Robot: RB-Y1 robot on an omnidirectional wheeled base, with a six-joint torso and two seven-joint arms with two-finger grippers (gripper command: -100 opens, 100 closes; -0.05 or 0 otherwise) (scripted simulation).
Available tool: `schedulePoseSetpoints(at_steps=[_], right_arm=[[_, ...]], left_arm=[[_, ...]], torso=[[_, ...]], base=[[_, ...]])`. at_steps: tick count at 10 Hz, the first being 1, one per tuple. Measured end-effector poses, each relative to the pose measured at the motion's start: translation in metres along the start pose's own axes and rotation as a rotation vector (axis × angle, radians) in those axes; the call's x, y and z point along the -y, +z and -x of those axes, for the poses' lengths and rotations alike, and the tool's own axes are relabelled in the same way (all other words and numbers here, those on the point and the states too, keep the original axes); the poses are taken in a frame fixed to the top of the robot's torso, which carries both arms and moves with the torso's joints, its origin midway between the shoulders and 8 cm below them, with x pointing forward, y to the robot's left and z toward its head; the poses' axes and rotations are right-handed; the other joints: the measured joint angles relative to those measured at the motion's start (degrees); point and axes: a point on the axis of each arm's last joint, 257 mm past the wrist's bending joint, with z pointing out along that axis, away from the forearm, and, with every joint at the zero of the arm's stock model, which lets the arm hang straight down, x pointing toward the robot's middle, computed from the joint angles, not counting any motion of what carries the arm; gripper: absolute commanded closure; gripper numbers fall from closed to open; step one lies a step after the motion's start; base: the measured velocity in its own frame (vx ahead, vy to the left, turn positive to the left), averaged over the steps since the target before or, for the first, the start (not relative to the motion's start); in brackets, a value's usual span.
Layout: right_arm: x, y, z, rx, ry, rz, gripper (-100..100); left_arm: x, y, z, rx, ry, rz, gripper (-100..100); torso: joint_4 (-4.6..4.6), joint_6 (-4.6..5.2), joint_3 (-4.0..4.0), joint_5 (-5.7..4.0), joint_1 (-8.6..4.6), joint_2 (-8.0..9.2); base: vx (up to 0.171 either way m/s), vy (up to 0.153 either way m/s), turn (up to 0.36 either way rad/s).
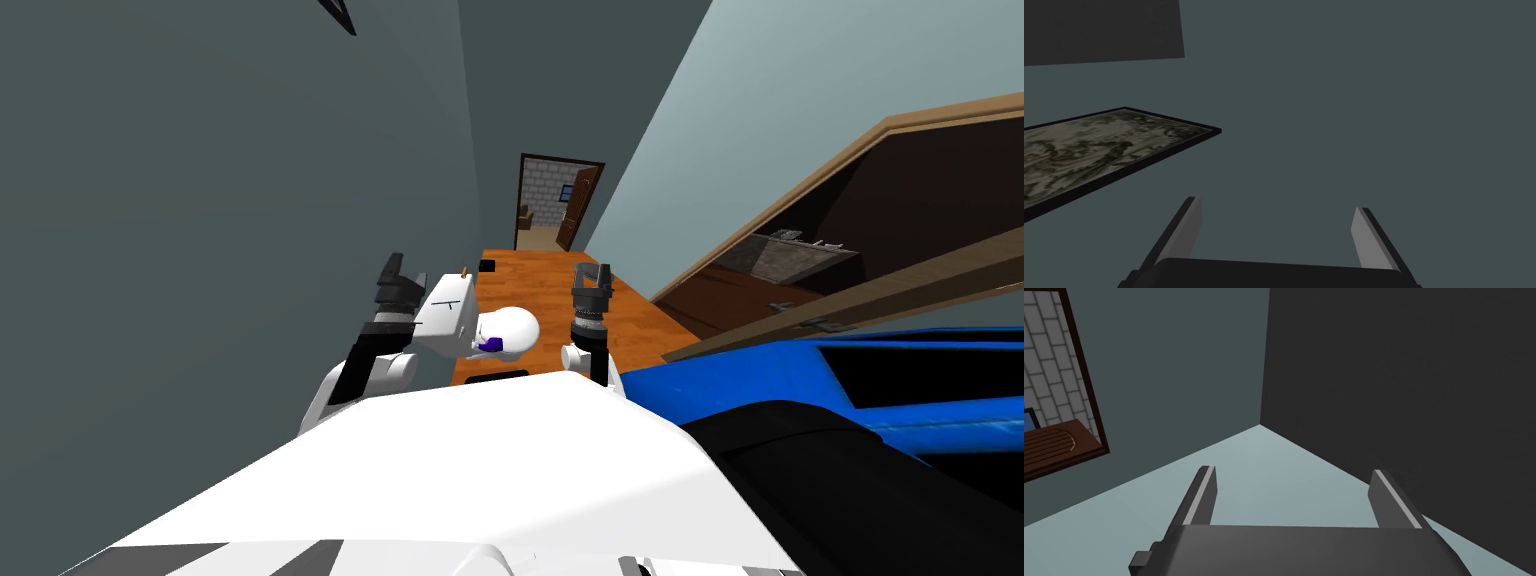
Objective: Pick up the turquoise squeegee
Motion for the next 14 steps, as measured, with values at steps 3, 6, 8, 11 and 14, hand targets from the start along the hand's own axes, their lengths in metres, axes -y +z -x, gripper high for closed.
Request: schedulePoseSetpoints(at_steps=[3,6,8,11,14], right_arm=[[0.0,0.0,0.0,0.0,0.0,0.0,0],[0.0,0.0,0.0,0.0,0.0,0.0,0],[0.0,0.0,0.0,0.0,0.0,0.0,0],[0.0,0.0,0.0,0.0,0.0,0.0,0],[0.0,0.0,0.0,0.0,0.0,0.0,0]], left_arm=[[-0.018,0.002,-0.003,0.001,-0.006,0.069,-100],[-0.038,0.003,-0.005,-0.001,-0.014,0.144,-100],[-0.05,0.004,-0.005,0.001,-0.019,0.19,-100],[-0.069,0.003,-0.007,0.003,-0.026,0.259,-100],[-0.086,-0.001,-0.009,0.005,-0.034,0.33,-100]], torso=[[0.0,0.0,0.0,0.0,0.0,-0.01],[0.0,-0.02,-0.01,0.01,0.05,-0.01],[0.0,0.0,-0.01,0.01,0.03,-0.01],[0.0,-0.01,-0.01,0.0,0.0,-0.01],[0.0,-0.01,-0.01,0.01,0.02,-0.02]], base=[[0.008,0.017,-0.032],[0.01,0.025,-0.034],[0.012,0.026,-0.053],[0.01,0.018,-0.032],[0.013,0.022,-0.033]])
